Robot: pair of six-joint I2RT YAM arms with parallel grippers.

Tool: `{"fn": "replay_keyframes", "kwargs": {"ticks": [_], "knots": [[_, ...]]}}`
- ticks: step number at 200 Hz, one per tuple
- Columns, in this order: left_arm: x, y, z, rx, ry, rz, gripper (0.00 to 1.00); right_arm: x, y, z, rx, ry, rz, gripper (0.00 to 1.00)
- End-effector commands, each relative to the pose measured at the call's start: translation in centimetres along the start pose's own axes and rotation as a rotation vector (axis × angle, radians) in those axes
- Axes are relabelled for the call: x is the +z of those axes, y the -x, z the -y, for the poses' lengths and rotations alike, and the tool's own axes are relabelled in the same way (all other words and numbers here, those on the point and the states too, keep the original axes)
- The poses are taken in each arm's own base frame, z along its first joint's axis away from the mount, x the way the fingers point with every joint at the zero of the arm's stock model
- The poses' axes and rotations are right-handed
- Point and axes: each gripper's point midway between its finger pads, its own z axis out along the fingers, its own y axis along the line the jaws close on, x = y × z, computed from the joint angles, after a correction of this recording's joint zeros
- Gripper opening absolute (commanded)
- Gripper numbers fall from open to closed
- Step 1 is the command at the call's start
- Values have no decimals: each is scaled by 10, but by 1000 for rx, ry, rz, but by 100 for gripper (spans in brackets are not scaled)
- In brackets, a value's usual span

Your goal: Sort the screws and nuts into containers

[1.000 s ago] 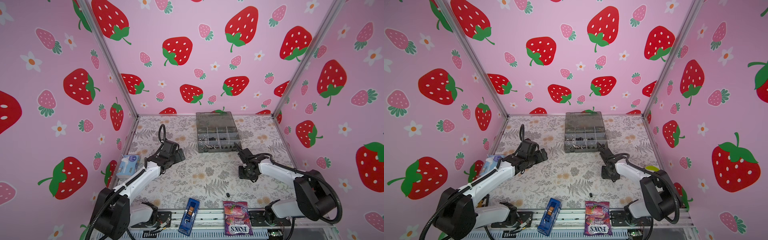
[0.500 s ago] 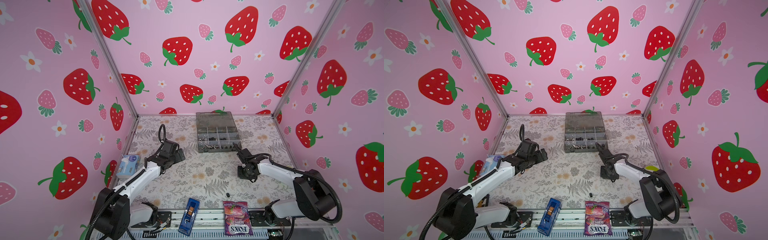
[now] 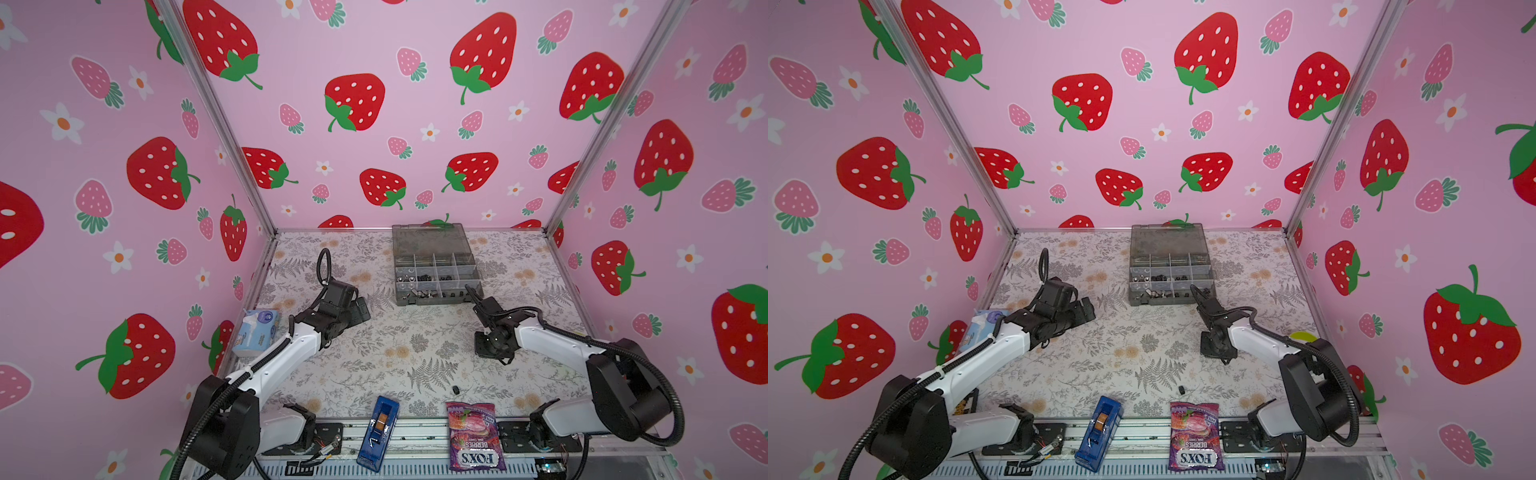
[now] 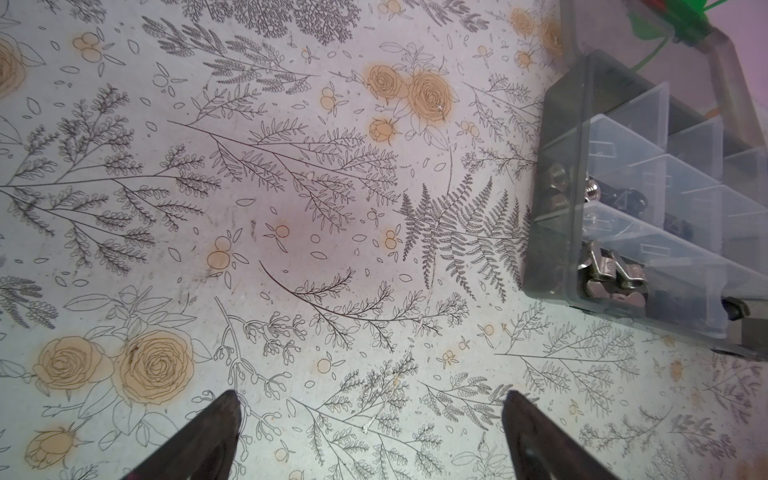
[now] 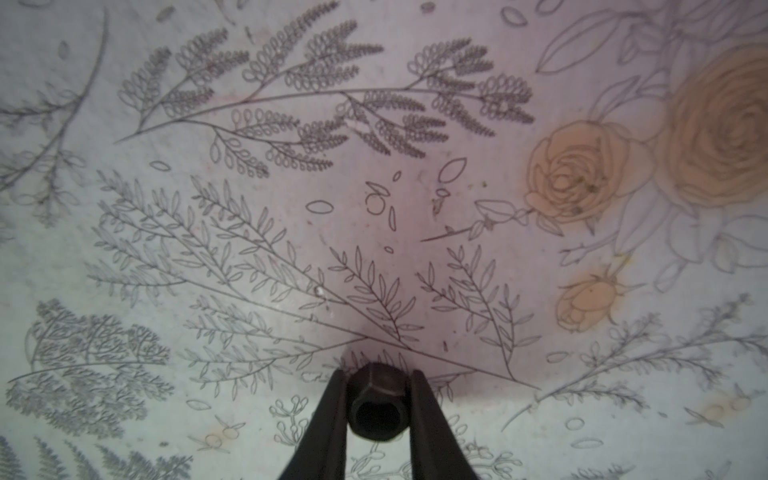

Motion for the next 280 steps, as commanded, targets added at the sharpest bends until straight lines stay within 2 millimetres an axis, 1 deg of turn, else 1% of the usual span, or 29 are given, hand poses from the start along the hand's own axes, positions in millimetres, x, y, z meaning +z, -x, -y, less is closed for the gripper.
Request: {"fn": "replay_keyframes", "kwargs": {"ticks": [1,14,23,50,75,85,120,150,185,248,280], "knots": [[-5,9,3,-10,0,30,99,-6,4,-6,-10,11,6,9],[-5,9,3,-10,0,31,99,-6,6,-9,-10,21,10,10],[-5,9,3,-10,-1,31,99,-5,5,-10,-11,24,6,12],[-5,10,5,-13,-5,30,99,-2,6,-12,-12,29,-4,30],[-8,14,9,-10,-16,32,99,-2,8,-15,-23,34,-8,39],[-9,15,10,-8,-19,35,99,-1,8,-16,-31,39,-9,41],[-8,13,7,-14,-12,34,99,3,6,-12,-55,14,-26,41],[-7,10,5,-17,-10,30,99,4,-2,-15,-60,34,-47,38],[-8,12,7,-16,-15,34,99,6,-8,-16,-67,31,-66,32],[-8,11,5,-14,-8,35,99,6,-11,-17,-70,15,-69,33],[-7,9,4,-16,-7,31,99,9,-11,-11,-67,-24,-66,27]]}}
